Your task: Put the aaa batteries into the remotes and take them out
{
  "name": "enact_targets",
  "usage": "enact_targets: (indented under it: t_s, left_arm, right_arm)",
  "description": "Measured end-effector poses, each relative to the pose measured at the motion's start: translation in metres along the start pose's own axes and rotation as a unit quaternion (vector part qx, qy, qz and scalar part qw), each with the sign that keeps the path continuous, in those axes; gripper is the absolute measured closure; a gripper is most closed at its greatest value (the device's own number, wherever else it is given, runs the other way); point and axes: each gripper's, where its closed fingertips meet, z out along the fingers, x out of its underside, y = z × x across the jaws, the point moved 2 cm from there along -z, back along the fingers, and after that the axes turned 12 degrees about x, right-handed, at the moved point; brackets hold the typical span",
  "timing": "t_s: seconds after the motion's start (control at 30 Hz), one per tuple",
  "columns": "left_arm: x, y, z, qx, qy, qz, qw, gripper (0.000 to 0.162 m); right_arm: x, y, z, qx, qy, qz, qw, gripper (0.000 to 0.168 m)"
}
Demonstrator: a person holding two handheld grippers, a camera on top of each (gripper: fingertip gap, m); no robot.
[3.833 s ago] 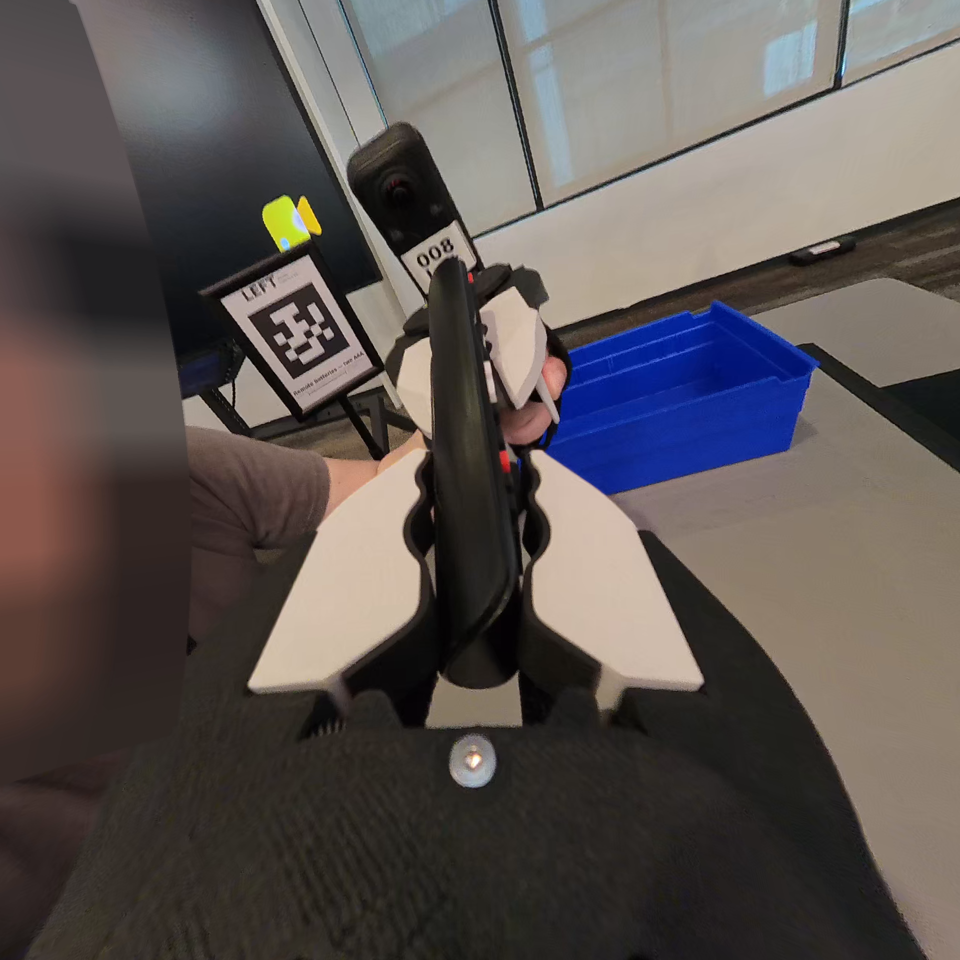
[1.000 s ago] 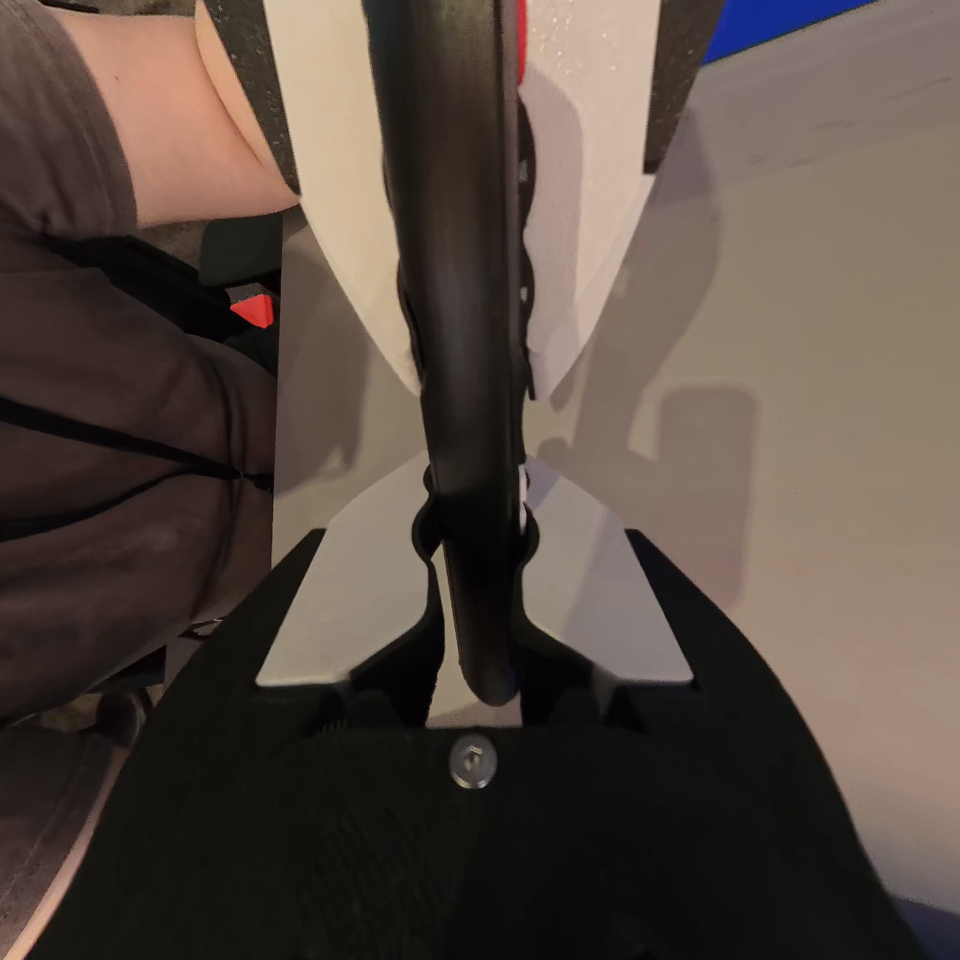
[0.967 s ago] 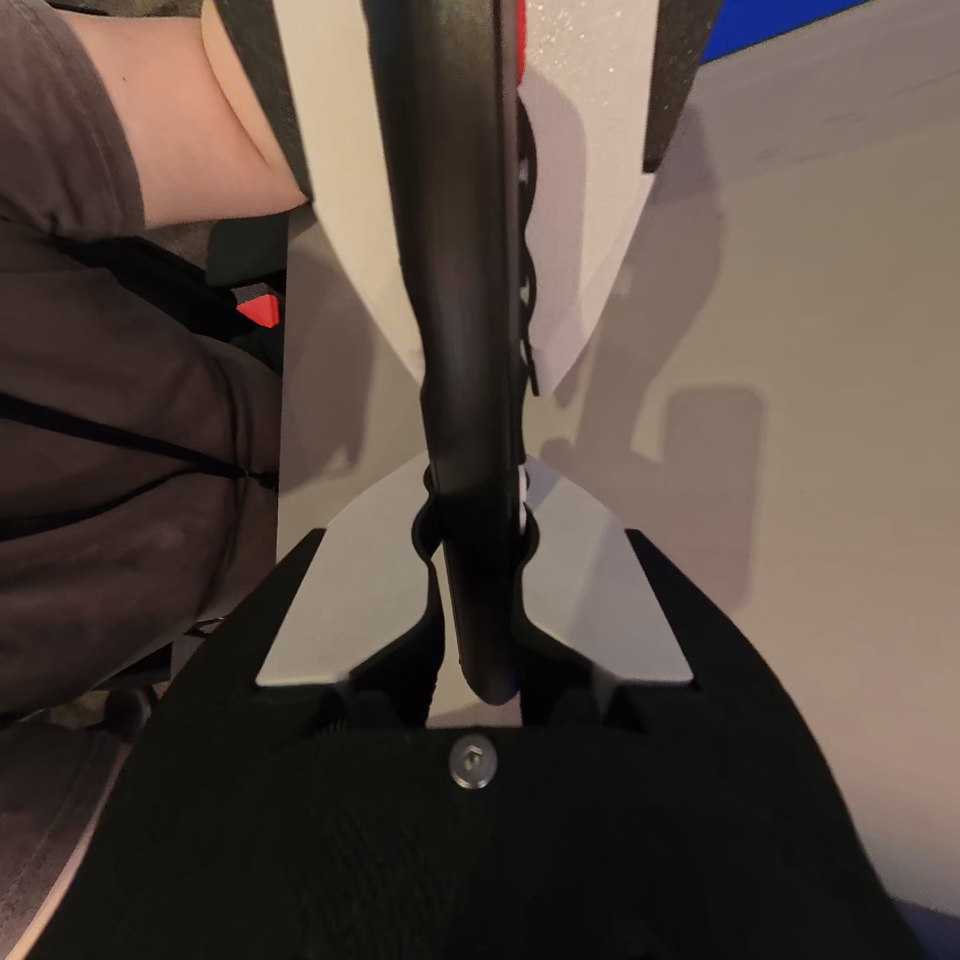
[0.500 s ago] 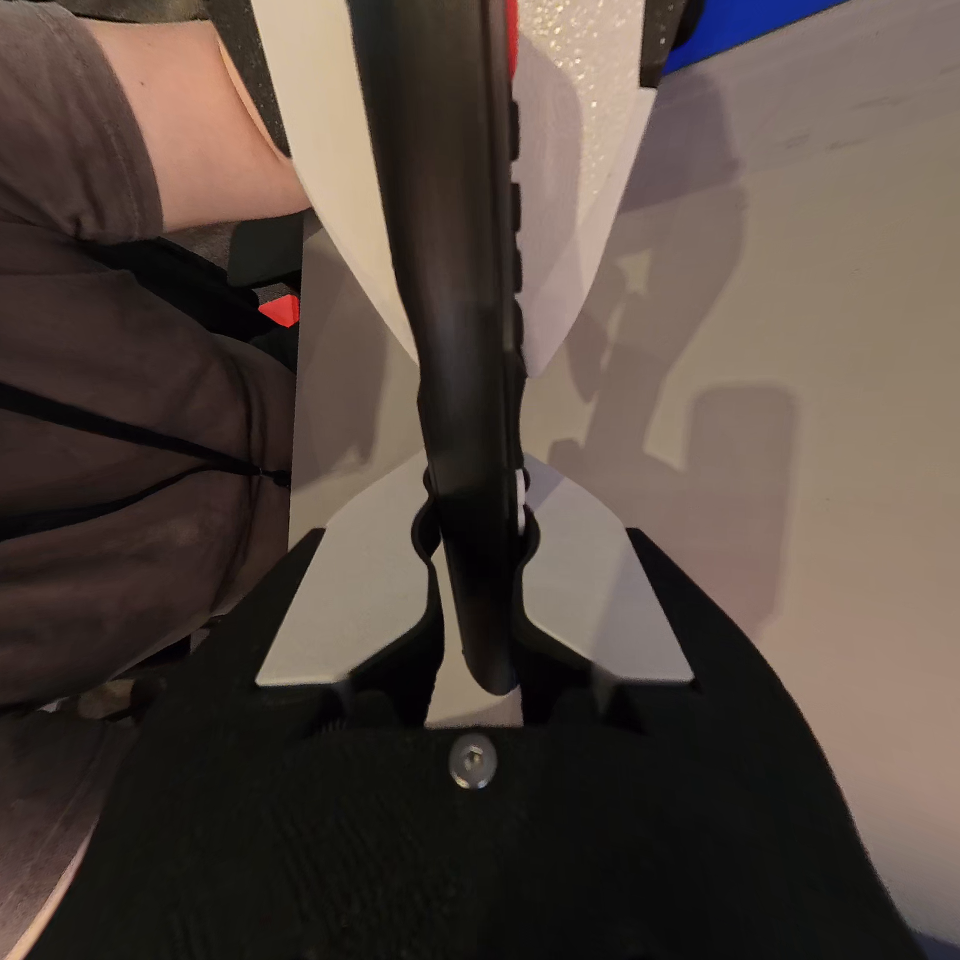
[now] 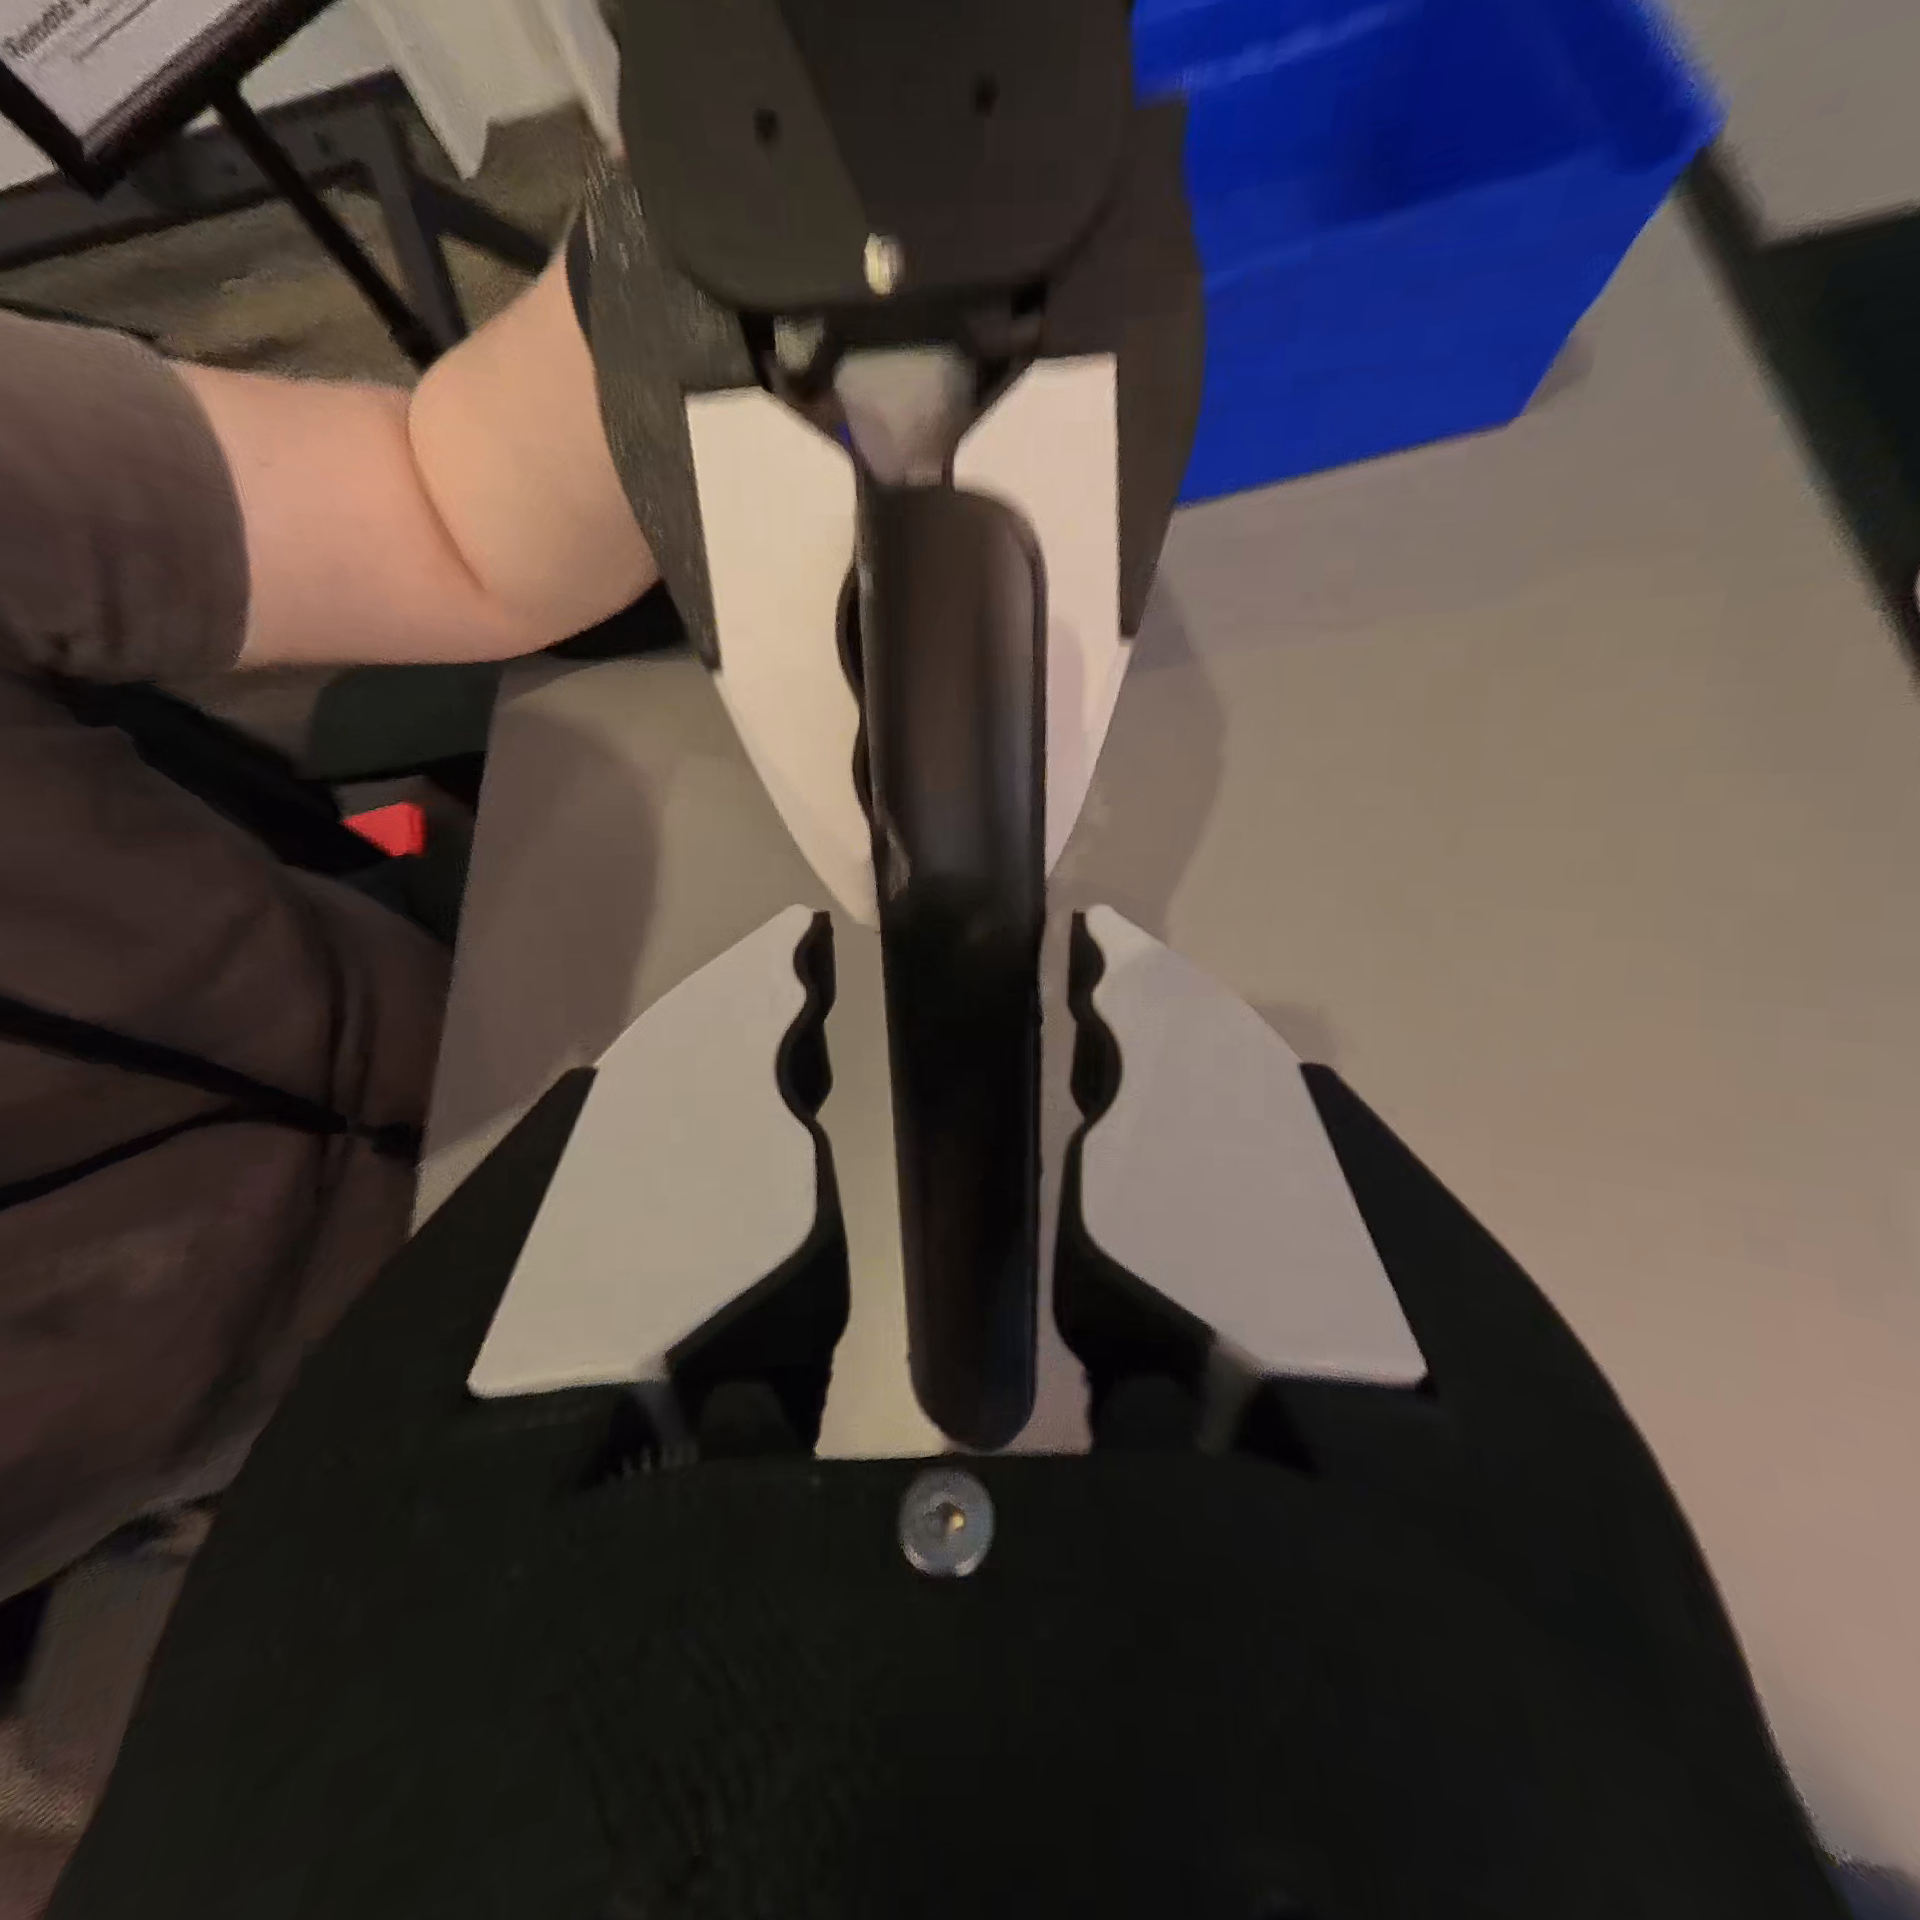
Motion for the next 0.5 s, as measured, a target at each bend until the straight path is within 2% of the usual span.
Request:
enact_targets:
  t_s: [0.17, 0.5]
  left_arm:
    - [0.0002, -0.002, 0.0043, -0.006, 0.013, 0.01, 1.0, 0.142]
    - [-0.0036, -0.0026, 0.0027, -0.017, 0.007, 0.012, 1.0, 0.142]
  right_arm:
    - [-0.0028, -0.0006, -0.0036, 0.025, -0.009, -0.026, 0.999, 0.142]
    - [-0.005, 0.001, -0.0031, -0.007, -0.019, 0.008, 1.0, 0.143]
